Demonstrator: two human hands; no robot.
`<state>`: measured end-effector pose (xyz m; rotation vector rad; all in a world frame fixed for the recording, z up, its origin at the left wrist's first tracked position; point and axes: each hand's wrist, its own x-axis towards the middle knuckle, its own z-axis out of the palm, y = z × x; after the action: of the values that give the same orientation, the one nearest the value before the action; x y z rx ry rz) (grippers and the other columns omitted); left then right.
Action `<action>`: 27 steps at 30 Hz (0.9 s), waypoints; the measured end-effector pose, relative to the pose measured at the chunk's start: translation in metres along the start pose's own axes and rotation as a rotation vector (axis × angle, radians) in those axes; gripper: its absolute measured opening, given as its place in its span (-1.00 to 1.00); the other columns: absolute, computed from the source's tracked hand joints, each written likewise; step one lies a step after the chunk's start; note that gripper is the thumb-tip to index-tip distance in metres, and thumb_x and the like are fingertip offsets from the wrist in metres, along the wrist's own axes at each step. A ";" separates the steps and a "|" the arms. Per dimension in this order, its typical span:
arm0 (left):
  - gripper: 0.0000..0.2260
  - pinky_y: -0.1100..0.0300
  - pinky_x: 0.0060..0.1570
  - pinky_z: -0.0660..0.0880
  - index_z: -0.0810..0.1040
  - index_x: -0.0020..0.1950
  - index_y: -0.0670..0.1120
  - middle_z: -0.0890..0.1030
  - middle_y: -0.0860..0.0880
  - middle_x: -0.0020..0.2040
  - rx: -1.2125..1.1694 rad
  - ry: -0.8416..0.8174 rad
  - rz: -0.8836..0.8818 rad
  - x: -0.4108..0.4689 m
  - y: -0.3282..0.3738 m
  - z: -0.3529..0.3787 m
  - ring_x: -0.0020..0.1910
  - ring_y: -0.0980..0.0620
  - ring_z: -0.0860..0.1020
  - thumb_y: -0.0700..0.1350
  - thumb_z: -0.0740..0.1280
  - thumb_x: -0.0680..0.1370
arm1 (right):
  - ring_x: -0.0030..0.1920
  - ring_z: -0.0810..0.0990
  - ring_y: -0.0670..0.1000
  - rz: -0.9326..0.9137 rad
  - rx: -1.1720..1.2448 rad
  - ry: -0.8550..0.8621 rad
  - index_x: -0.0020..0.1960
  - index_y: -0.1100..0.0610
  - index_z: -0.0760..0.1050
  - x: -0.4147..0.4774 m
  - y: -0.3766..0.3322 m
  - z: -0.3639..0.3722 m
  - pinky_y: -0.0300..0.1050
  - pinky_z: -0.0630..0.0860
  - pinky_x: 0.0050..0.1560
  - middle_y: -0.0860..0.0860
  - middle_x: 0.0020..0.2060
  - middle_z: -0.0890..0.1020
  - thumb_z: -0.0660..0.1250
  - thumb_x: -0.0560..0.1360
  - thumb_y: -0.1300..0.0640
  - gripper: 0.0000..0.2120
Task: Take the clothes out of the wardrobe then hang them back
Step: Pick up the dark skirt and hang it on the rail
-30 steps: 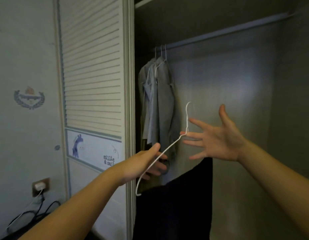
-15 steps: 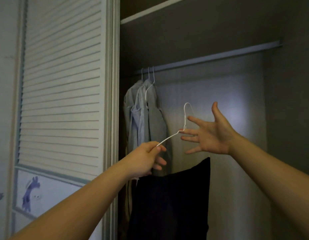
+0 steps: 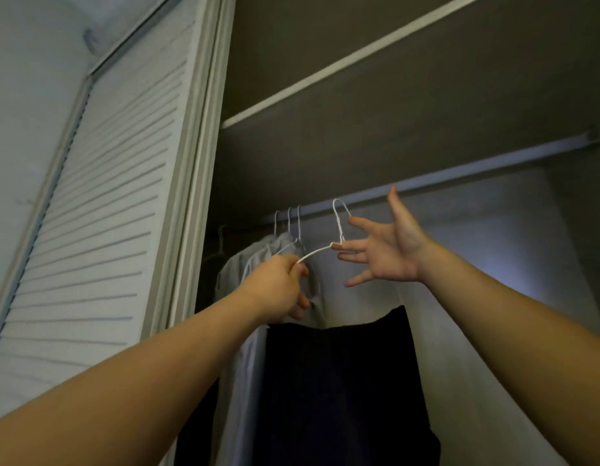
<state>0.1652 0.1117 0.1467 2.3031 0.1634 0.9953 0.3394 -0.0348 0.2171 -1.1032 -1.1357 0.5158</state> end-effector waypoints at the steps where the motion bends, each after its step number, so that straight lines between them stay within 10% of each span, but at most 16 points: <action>1: -0.78 0.20 -0.40 0.46 0.45 0.16 0.01 0.68 -0.12 -0.09 0.024 0.032 0.005 0.012 0.005 -0.003 -0.15 -0.06 0.69 0.01 0.04 0.71 | 0.54 0.09 0.26 -0.012 -0.016 -0.012 0.58 -0.10 0.05 0.011 -0.010 -0.002 0.63 0.11 0.23 0.33 0.37 0.41 0.00 0.21 -0.68 0.09; 15: -0.81 -0.09 -0.11 0.66 0.52 0.21 -0.19 0.65 -0.22 0.04 0.194 0.202 0.120 0.121 0.041 0.009 -0.09 -0.20 0.69 -0.23 0.20 0.63 | 0.55 0.04 0.24 -0.085 -0.056 0.060 0.58 -0.05 0.08 0.082 -0.056 -0.056 0.61 0.04 0.29 0.30 0.47 0.28 -0.06 0.24 -0.68 0.08; 21: -0.84 -0.08 0.10 0.61 0.48 0.22 -0.06 0.62 -0.13 0.10 0.303 0.008 -0.076 0.127 0.034 0.022 0.07 -0.14 0.64 -0.15 0.25 0.65 | 0.54 0.10 0.23 -0.016 -0.086 0.058 0.56 -0.07 0.12 0.089 -0.030 -0.079 0.58 0.09 0.31 0.28 0.44 0.35 -0.03 0.26 -0.66 0.04; 27: -0.73 -0.08 0.09 0.61 0.45 0.32 -0.03 0.58 -0.13 0.13 0.334 0.061 -0.002 0.131 0.031 0.021 0.08 -0.17 0.62 -0.21 0.26 0.63 | 0.18 0.58 0.11 -0.366 -0.716 0.430 0.44 -0.05 0.26 0.091 -0.010 -0.071 -0.04 0.43 0.08 0.15 0.13 0.63 0.03 0.59 -0.30 -0.49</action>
<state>0.2686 0.1209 0.2343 2.5700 0.3827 1.1065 0.4370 0.0036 0.2661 -1.4754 -1.1196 -0.4424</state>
